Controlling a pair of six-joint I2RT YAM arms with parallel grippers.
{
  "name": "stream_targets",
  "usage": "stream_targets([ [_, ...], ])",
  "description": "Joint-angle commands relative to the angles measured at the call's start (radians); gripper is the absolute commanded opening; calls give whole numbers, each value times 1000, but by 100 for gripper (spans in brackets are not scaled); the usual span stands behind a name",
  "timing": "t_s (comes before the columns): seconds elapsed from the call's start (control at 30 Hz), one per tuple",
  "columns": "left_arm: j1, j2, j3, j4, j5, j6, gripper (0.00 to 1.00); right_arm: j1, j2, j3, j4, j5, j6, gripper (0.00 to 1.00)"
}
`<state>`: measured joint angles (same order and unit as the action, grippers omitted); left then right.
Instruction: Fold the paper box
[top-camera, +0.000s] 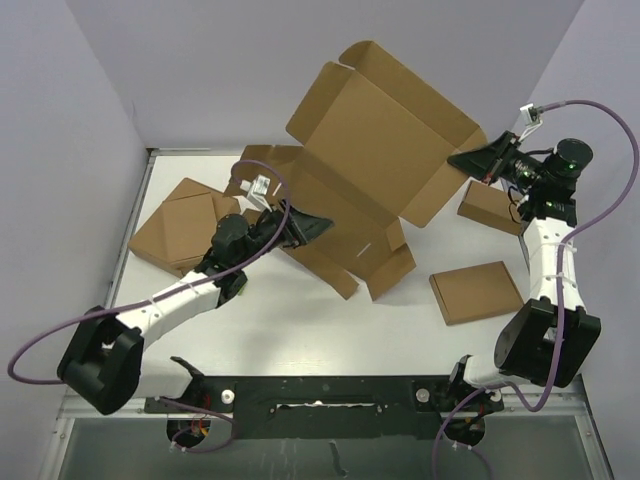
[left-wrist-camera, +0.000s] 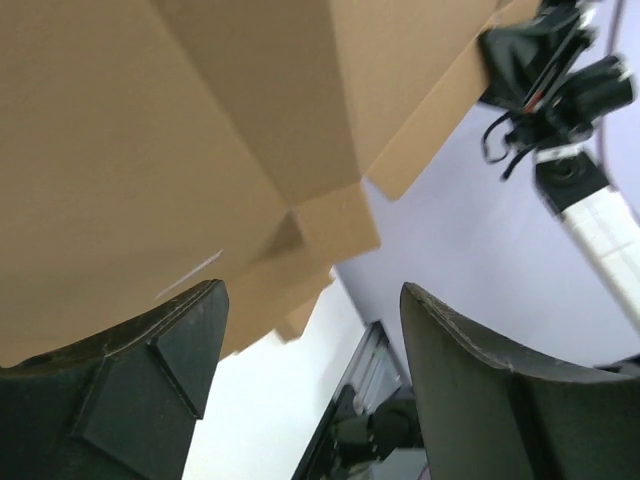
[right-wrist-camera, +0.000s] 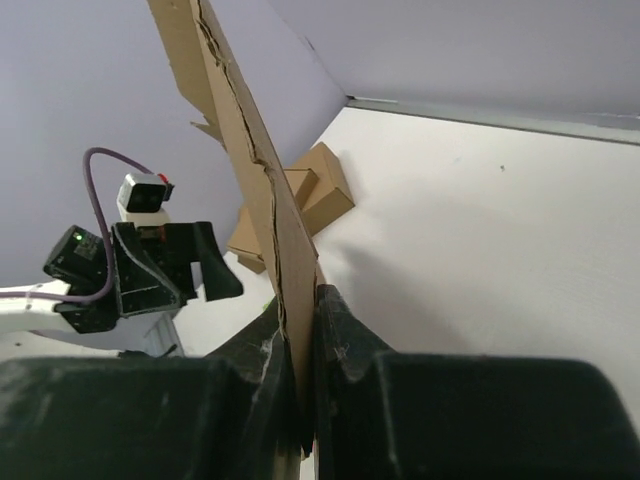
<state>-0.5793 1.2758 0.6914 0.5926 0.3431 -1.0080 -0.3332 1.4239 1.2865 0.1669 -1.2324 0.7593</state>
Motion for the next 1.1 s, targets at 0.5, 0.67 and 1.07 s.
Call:
stream_targets([
  [0.5, -97, 225, 269, 287, -222, 11, 87, 62, -75, -110, 268, -32, 390, 0],
  [0.67, -96, 233, 274, 240, -229, -20, 87, 80, -73, -100, 240, -33, 363, 0],
  [1.07, -102, 146, 144, 68, -315, -91, 88, 118, -93, 2, -259, 31, -180, 0],
])
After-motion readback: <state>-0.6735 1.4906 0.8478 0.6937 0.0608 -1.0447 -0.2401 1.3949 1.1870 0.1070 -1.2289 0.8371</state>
